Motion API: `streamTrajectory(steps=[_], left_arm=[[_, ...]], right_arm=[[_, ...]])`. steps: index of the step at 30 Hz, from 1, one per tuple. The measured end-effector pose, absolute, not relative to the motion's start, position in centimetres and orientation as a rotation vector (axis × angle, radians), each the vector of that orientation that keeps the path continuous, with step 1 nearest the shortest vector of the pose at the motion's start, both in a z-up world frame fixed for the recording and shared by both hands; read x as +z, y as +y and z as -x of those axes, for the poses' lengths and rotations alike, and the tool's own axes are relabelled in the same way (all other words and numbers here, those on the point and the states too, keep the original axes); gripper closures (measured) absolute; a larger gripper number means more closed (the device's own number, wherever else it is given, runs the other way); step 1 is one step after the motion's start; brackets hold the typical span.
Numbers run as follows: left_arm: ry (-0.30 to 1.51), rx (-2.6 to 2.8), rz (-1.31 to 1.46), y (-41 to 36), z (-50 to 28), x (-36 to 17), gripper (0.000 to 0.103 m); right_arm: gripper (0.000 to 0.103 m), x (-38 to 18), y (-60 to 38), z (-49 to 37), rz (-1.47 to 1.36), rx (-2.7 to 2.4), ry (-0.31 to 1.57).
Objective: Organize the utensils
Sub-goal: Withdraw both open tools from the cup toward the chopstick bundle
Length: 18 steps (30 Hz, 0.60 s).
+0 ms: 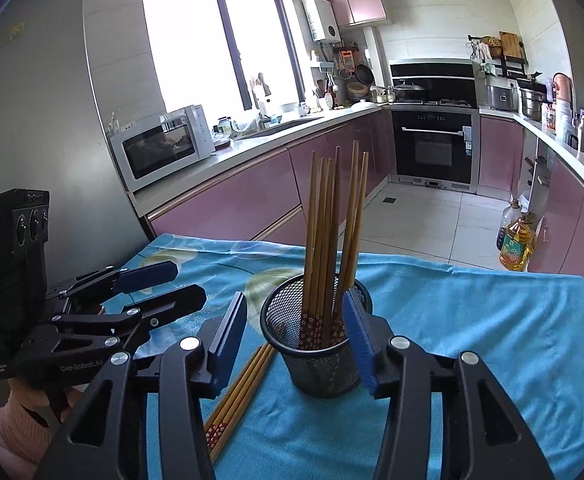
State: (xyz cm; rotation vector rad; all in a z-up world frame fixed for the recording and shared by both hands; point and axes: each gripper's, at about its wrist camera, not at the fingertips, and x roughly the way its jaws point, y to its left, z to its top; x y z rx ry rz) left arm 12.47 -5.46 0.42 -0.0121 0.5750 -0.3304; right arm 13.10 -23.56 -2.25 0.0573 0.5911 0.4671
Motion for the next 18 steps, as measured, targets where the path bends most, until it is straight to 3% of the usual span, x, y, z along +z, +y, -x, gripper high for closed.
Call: streamTrajectory(steps=[18], left_arm=[[0.779, -0.260, 0.034, -0.8, -9.7, -7.4, 0.038]], right_arm=[[0.049, -11.2, -18.8, -10.4, 0.033, 0.517, 0.837]])
